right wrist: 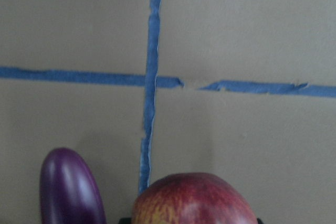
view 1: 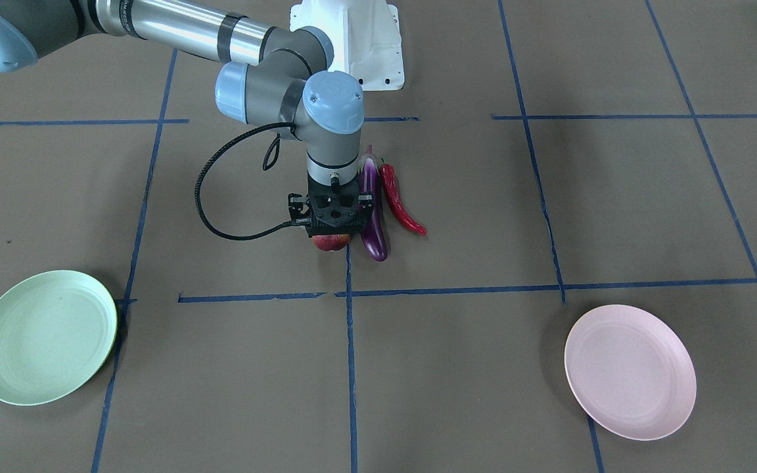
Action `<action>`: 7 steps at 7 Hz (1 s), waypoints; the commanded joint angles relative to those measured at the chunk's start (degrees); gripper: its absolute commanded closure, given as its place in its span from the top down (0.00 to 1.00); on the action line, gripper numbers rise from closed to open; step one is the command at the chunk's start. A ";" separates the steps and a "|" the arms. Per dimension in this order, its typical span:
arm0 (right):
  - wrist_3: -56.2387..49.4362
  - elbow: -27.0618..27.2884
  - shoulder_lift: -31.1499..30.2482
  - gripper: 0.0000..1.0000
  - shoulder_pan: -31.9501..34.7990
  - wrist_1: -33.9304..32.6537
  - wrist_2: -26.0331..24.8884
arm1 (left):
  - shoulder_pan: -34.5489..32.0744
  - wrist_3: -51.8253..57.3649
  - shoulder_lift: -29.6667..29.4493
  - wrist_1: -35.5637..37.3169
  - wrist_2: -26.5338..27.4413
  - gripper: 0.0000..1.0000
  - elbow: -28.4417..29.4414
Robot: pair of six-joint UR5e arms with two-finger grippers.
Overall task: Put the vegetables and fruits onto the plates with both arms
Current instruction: 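Carry the pomegranate with the right gripper onto the green plate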
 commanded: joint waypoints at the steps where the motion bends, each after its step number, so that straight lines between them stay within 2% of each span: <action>1: -7.94 1.21 -1.23 0.05 9.52 0.20 7.07 | 0.09 -0.01 0.00 0.00 0.00 1.00 0.12; 2: -18.45 1.30 -5.68 0.05 14.87 2.12 9.26 | 0.09 -0.01 0.00 0.00 0.00 1.00 0.12; 3: -27.43 0.77 -13.38 0.05 20.32 9.18 13.63 | 0.09 0.08 0.00 0.00 0.00 1.00 0.21; 4: -35.35 0.33 -20.60 0.06 24.98 15.26 14.98 | 0.18 0.08 0.09 0.00 0.00 1.00 0.21; 5: -45.61 -1.58 -24.84 0.07 29.30 16.54 17.60 | 0.18 -0.01 0.00 0.00 0.00 1.00 0.30; 6: -51.37 -3.78 -26.80 0.15 30.90 16.72 17.97 | 0.18 -0.01 0.00 0.00 -0.09 1.00 0.12; 7: -51.16 -4.06 -27.43 0.47 30.92 16.73 17.89 | 0.18 -0.01 0.00 0.00 -0.09 1.00 -0.14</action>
